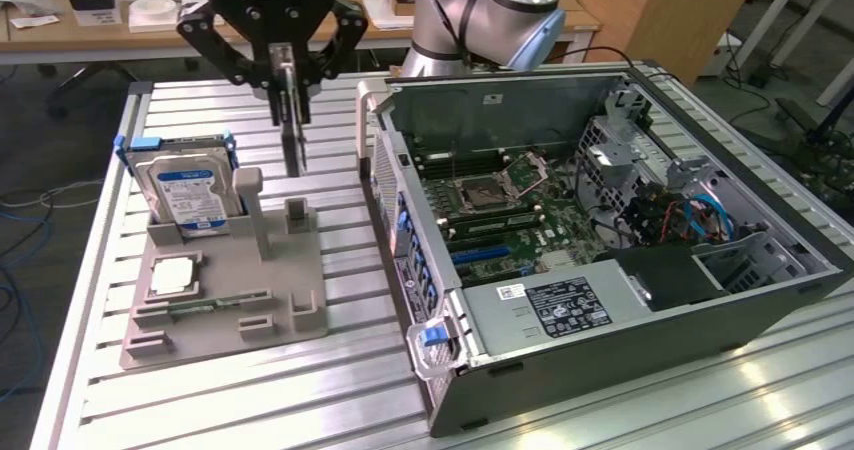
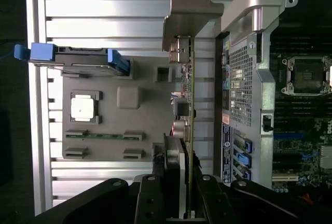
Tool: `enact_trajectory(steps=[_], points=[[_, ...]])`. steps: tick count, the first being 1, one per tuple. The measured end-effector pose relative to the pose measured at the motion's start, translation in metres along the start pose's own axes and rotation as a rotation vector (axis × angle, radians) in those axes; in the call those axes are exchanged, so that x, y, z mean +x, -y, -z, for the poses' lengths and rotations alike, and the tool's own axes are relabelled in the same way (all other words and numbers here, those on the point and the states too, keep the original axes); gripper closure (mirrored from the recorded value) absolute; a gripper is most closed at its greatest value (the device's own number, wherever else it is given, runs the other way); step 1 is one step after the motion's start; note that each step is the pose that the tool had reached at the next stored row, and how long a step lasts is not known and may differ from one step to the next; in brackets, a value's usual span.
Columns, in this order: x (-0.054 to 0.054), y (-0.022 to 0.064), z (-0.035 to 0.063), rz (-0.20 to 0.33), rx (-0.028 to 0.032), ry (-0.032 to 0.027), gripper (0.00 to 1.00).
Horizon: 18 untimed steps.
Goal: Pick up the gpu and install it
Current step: 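Pick up the gpu and move the gpu toward the slot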
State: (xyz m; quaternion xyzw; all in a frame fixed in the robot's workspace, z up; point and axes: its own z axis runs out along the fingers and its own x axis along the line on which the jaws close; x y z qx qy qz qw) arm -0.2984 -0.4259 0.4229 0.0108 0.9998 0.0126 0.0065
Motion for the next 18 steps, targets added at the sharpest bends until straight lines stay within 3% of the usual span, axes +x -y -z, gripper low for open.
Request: enact_trajectory(steps=[18], points=[[-0.081, -0.0015, -0.0062, 0.0, 0.0, 0.0027, 0.72]])
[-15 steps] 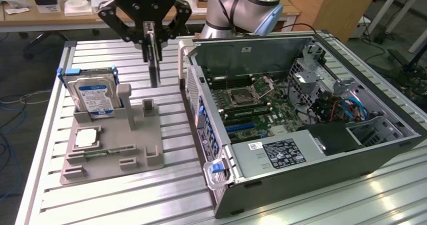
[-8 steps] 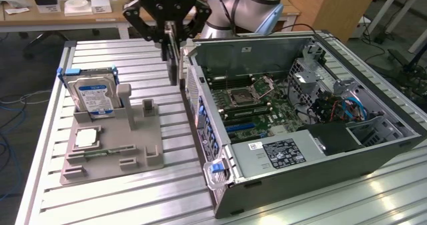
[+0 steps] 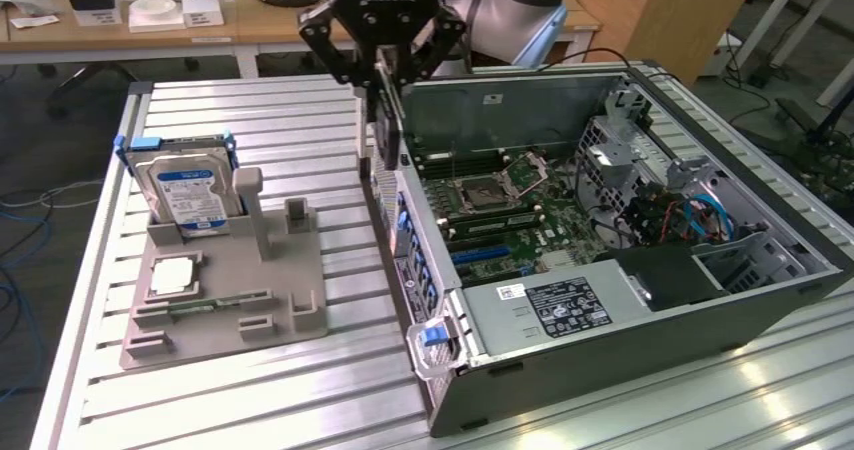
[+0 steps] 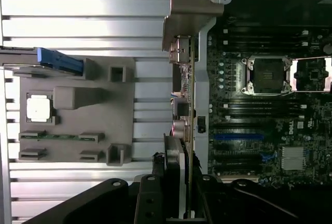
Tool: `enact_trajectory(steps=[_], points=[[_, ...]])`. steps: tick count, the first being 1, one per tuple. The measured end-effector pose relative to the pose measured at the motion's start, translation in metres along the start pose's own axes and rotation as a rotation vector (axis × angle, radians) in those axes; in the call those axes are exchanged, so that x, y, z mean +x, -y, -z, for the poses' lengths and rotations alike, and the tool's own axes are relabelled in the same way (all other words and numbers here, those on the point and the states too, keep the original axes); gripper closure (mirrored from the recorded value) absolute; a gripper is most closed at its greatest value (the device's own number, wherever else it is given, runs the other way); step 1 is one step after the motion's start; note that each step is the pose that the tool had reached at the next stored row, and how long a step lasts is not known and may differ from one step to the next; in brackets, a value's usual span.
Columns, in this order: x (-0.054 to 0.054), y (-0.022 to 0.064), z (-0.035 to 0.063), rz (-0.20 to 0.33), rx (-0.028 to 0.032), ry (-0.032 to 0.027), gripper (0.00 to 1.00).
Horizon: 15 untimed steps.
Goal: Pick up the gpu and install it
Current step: 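Pick up the gpu and move the gpu toward the slot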
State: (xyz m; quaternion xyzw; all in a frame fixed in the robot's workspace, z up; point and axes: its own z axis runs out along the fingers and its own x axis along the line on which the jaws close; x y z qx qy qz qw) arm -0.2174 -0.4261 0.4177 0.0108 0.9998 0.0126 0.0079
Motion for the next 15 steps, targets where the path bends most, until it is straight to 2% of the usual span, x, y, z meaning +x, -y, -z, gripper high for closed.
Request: enact_trajectory(steps=[7, 14, 15], points=[[-0.032, -0.0006, -0.0042, 0.0, -0.0001, 0.0039, 0.72], [-0.064, -0.0012, -0.0067, 0.0, -0.0003, 0.0052, 0.72], [-0.072, -0.0014, -0.0075, 0.0, -0.0004, 0.0054, 0.72]])
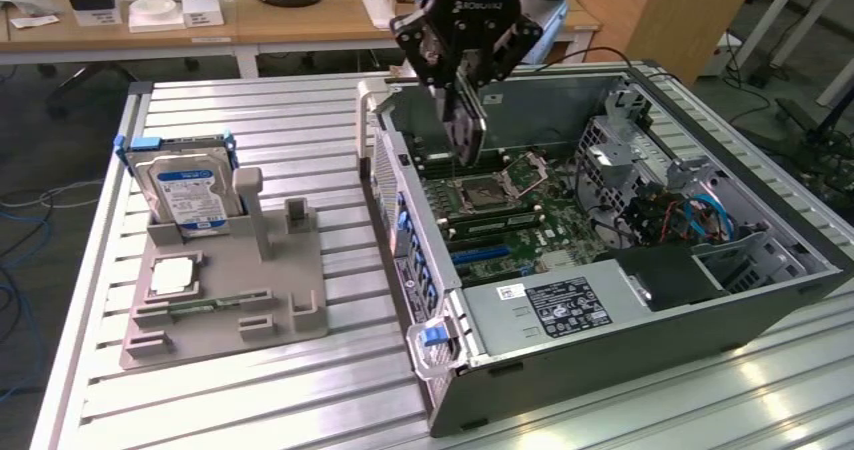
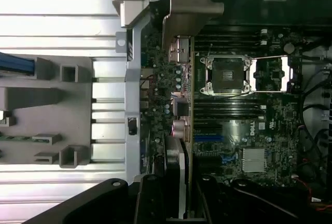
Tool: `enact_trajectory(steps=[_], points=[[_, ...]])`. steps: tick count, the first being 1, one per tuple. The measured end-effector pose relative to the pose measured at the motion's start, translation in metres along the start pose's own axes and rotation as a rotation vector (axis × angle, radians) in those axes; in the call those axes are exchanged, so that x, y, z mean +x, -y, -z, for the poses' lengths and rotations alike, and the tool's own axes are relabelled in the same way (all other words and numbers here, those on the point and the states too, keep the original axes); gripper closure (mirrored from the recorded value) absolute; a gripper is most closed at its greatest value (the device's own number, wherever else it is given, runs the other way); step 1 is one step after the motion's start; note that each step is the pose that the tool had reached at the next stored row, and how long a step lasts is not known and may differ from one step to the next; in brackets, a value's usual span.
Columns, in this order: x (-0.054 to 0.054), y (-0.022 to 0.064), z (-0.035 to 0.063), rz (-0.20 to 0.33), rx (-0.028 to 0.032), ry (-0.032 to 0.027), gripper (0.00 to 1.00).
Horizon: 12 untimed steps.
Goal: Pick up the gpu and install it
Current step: 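Pick up the gpu and move the gpu toward the slot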
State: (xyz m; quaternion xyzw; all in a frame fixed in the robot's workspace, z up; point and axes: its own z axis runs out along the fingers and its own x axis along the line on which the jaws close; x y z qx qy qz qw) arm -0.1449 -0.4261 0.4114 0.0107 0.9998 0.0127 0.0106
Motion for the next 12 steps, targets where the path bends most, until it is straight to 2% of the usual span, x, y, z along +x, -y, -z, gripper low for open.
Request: enact_trajectory(steps=[2, 3, 7, 10, 12], points=[[-0.009, -0.0002, -0.0009, 0.0, 0.0, 0.0002, 0.72], [-0.018, -0.0004, -0.0019, 0.0, 0.0001, 0.0005, 0.72], [-0.036, -0.0007, -0.0039, 0.0, 0.0, 0.0034, 0.72], [-0.05, -0.001, -0.0052, 0.0, -0.0002, 0.0104, 0.72], [-0.059, -0.0011, -0.0062, 0.001, -0.0004, 0.0173, 0.72]])
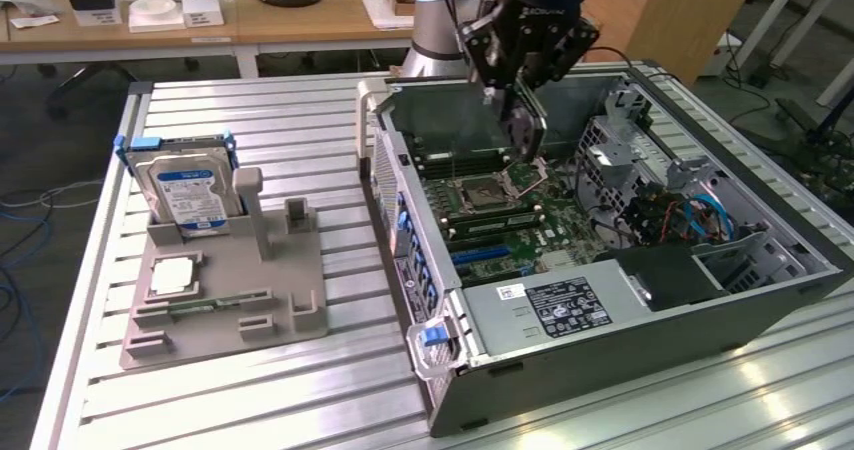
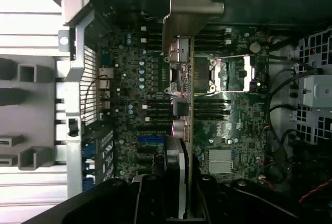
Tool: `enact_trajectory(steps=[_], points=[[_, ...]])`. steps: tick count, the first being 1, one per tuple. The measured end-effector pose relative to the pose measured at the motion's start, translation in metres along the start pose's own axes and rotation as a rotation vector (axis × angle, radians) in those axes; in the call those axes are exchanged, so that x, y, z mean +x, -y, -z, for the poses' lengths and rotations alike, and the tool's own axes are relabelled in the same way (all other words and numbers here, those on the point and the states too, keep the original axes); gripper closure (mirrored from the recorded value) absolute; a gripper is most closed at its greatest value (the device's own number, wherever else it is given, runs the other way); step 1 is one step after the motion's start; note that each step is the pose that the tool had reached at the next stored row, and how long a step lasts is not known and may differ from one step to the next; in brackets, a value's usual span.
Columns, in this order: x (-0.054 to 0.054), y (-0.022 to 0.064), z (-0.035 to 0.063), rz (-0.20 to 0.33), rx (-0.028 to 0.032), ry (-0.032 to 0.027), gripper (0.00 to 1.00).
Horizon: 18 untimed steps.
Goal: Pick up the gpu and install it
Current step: 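Pick up the gpu and move the gpu toward the slot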
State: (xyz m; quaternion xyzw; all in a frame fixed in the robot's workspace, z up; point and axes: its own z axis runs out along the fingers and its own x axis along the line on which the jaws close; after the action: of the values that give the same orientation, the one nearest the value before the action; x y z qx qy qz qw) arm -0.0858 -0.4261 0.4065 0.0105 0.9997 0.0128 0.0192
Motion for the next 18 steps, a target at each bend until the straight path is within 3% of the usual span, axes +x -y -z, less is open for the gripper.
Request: enact_trajectory(steps=[4, 10, 18], points=[[-0.018, -0.0003, -0.0025, 0.0, -0.0003, 0.0144, 0.72], [-0.04, -0.0007, -0.0064, 0.001, -0.0008, 0.0431, 0.72], [-0.076, -0.0013, -0.0129, 0.001, -0.0009, 0.0446, 0.72]])
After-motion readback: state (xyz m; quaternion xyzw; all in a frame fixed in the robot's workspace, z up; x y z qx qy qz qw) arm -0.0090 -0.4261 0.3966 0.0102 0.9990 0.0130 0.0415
